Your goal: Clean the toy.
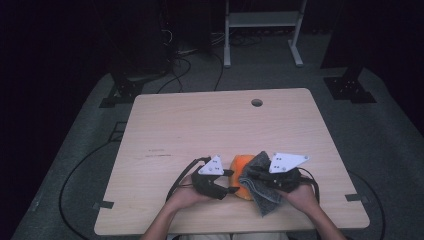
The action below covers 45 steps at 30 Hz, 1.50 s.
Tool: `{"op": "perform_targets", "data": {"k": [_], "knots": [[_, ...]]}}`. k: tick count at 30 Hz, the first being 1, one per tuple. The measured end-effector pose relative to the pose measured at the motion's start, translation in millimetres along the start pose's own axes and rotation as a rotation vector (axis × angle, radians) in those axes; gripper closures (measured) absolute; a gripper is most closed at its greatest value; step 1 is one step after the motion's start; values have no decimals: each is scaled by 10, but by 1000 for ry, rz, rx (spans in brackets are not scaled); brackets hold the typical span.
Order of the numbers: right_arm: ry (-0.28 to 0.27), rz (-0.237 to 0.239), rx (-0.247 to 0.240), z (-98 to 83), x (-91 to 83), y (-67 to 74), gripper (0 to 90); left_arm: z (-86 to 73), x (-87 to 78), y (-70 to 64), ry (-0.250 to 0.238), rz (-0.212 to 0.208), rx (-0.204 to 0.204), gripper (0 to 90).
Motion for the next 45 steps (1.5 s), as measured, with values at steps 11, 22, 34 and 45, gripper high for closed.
{"op": "perform_targets", "data": {"k": [11, 22, 34, 45], "knots": [[-2, -41, 68, -256, -189, -122, 809, 106, -56, -10, -92, -13, 3, 432], [-18, 7, -81, 30, -8, 291, 810, -7, -35, 138, -35, 26, -97, 511], [40, -37, 55, -488, -307, -68, 811, -61, -21, 103, 20, 48, -62, 502], [-30, 45, 148, -171, -211, -232, 808, 87, -155, 56, -23, 22, -79, 245]]}}
Point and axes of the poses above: each handheld gripper's, and its own axes: x roughly forward along the jaws, z roughly out of its top, y roughly to its left, the point moved 6 cm from there along x, roughly forward along the jaws, and after that the axes turned 3 degrees about -x, right-handed, at the moved point
